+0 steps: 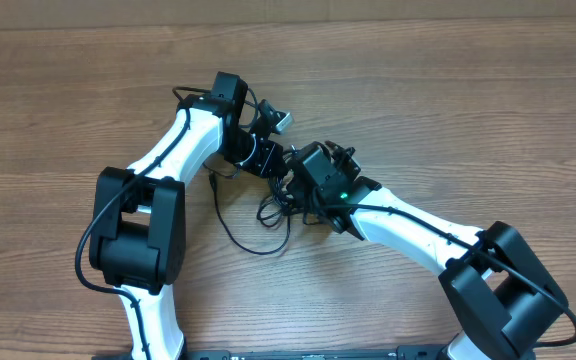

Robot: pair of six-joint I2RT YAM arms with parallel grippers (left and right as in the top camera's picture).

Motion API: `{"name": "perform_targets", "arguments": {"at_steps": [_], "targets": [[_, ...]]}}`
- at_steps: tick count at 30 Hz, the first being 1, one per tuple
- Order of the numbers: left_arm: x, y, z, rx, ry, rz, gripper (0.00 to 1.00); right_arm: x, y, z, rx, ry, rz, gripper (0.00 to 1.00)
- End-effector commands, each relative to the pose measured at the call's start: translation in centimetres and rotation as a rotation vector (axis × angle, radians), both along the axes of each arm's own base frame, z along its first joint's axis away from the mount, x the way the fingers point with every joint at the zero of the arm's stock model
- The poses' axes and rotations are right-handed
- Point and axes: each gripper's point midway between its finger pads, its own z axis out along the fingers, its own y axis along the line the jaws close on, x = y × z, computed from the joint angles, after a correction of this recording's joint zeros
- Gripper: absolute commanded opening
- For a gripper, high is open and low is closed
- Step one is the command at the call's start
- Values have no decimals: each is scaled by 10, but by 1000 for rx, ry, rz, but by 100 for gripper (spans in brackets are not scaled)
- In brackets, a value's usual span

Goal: Untangle cables

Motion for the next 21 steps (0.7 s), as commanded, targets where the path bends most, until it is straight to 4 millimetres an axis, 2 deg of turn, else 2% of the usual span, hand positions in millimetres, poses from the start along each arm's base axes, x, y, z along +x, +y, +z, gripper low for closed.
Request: {"name": "perform_targets", "arguments": {"at_steps": [1,4,8,9,11,13,15,16,17,21], "targets": [[11,-6,26,-57,-15,59,4,11,3,26,-59,-112,171,8],[12,-6,27,-57,6,89,4,17,7,53,-82,-201,269,23],[14,-6,27,-57,32,127,4,20,11,84,-133,-307,395,57],[14,-6,27,-57,38,134,4,19,10,89,-140,-316,408,63],[14,-6,27,-56,51,150,4,17,9,95,-132,-324,412,64],[14,-6,27,-56,64,166,4,9,18,101,-77,-319,457,61],[15,-6,27,-56,84,194,4,-3,32,107,2,-307,538,53],[16,-7,27,-57,104,224,4,-11,40,110,51,-295,579,45],[17,-7,28,-58,114,243,4,-14,44,110,72,-286,596,42],[24,-9,29,-69,193,370,4,-31,53,108,132,-235,655,41]]}}
